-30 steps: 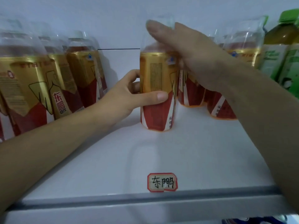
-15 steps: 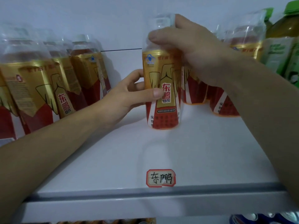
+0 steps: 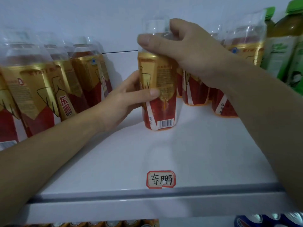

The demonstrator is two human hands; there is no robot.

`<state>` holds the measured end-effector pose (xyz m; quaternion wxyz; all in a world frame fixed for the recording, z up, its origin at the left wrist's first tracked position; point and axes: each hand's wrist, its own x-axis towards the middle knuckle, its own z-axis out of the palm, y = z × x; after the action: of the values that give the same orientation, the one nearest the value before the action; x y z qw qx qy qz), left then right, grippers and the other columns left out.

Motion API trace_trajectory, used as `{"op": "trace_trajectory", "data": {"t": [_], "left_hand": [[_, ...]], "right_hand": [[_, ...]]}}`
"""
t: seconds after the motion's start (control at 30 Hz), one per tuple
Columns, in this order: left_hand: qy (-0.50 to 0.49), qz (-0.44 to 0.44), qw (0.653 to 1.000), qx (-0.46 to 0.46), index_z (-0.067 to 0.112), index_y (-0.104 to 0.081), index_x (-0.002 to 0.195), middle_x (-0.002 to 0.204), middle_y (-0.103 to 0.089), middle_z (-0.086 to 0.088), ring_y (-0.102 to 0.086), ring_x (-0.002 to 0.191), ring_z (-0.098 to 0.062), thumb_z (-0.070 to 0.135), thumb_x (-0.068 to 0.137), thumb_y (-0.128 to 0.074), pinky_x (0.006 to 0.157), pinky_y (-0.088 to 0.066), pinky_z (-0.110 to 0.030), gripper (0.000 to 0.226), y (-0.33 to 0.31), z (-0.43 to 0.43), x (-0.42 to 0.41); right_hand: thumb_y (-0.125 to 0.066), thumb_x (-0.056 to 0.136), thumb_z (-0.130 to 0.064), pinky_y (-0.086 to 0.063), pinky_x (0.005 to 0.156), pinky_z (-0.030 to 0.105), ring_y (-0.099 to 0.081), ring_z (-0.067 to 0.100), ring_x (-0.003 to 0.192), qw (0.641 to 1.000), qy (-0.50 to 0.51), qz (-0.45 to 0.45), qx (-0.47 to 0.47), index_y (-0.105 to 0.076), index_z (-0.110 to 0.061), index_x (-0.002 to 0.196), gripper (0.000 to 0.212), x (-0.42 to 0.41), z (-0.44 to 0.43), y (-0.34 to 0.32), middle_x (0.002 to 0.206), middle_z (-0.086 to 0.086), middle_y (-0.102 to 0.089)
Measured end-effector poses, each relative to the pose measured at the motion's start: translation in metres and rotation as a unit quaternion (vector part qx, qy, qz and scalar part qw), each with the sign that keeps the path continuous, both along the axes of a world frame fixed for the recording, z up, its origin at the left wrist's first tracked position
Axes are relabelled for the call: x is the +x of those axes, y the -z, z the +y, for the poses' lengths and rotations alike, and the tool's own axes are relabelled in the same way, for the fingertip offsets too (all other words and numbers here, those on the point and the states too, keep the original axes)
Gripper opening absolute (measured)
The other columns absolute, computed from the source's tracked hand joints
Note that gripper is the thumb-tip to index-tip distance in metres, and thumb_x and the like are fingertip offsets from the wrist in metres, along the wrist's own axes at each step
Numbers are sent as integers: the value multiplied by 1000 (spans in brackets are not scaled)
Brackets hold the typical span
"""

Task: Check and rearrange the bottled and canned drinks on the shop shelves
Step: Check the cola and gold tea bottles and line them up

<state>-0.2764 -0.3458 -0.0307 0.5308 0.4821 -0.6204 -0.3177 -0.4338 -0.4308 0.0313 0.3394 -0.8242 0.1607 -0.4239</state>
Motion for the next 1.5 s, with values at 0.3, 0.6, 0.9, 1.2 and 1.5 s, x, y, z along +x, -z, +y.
{"op": "trace_trajectory", "data": {"t": [0.3, 0.6, 0.9, 1.2, 1.5], "left_hand": [[-37, -65, 997, -37, 19, -33, 143, 121, -63, -1, -66, 109, -8, 2, 76, -65, 87, -55, -23, 77, 1, -1, -10], [-5, -89, 996, -13, 21, -24, 150, 128, -59, 3, -61, 120, -12, -1, 76, -69, 95, -55, -31, 89, 0, 2, -5], [-100, -71, 992, -5, 29, -43, 138, 120, -68, 12, -67, 108, -5, 38, 72, -77, 91, -57, -27, 75, 0, -2, -19], [-54, 114, 975, 181, 25, -75, 108, 115, -74, -7, -71, 106, -22, 77, 88, -32, 91, -57, -43, 70, -19, 12, -18], [-56, 182, 954, 232, 9, -67, 114, 100, -71, -10, -67, 83, -21, 68, 83, -56, 59, -61, -26, 67, -23, 17, -9]], "right_hand": [[-72, 77, -70, -48, 65, 16, -61, -3, 76, 996, 81, 16, -42, -46, -33, 88, 47, 3, -2, 1, 87, -17, -59], [-71, 79, -69, -45, 61, 8, -61, -13, 69, 997, 67, 7, -36, -52, -33, 97, 45, 3, -1, 2, 85, -19, -61], [-66, 80, -73, -50, 71, 16, -63, -4, 87, 995, 98, -8, -16, -55, -25, 121, 64, 5, -2, 3, 102, -18, -63], [-66, 85, -66, -54, 55, 24, -75, 13, 74, 967, 8, 130, 220, -72, -20, 111, 53, 12, -21, 18, 89, 1, -78], [-64, 90, -59, -58, 71, 32, -73, 25, 95, 932, -61, 120, 335, -70, -18, 121, 52, 15, -33, 29, 116, 14, -73]]}}
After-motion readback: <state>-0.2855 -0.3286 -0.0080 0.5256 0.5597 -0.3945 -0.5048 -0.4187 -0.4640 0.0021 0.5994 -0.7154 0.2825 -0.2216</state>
